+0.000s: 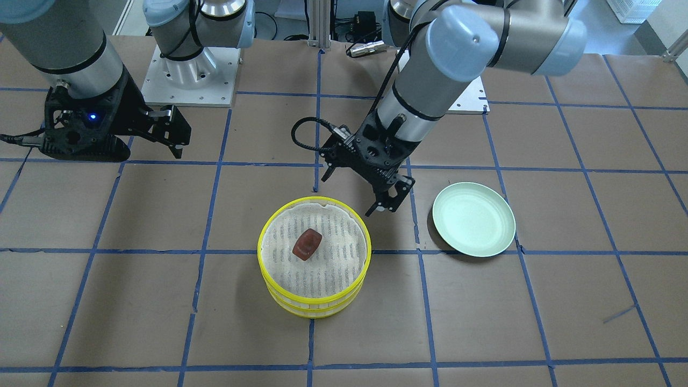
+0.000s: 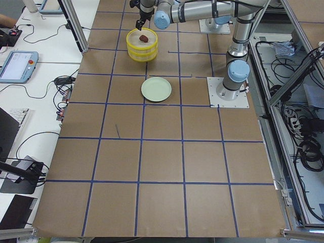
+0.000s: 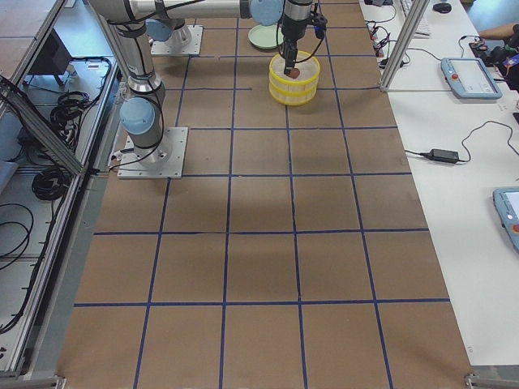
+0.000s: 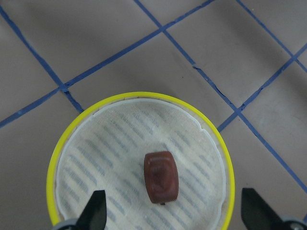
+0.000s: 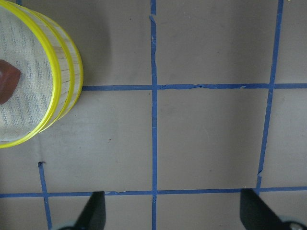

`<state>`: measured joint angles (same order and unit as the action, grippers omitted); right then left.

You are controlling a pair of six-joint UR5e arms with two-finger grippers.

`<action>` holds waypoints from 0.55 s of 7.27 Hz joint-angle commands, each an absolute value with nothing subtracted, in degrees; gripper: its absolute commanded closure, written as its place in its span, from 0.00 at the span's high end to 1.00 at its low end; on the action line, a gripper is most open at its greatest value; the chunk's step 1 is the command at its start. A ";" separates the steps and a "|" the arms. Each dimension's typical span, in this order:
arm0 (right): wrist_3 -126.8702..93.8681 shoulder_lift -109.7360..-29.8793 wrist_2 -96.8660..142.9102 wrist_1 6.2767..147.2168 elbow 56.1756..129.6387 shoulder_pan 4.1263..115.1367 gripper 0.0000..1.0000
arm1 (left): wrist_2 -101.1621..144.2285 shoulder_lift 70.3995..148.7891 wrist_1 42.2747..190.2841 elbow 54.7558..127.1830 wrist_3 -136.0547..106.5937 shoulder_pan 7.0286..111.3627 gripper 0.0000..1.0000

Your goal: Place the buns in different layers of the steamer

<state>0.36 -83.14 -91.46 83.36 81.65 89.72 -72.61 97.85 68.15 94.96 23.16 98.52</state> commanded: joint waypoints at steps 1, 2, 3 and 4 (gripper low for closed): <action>0.26 -83.32 -91.32 83.41 81.74 89.82 1.00 | -81.17 91.78 84.92 93.87 23.12 92.50 1.00; 0.26 -83.23 -91.41 83.41 81.83 89.91 1.00 | -85.21 89.58 91.60 93.95 21.90 89.50 1.00; 0.35 -83.23 -91.49 83.41 81.91 89.83 1.00 | -88.47 89.13 95.32 94.04 14.31 87.12 1.00; 0.35 -83.23 -91.41 83.41 81.91 89.91 1.00 | -88.51 89.21 95.62 93.78 12.50 86.40 1.00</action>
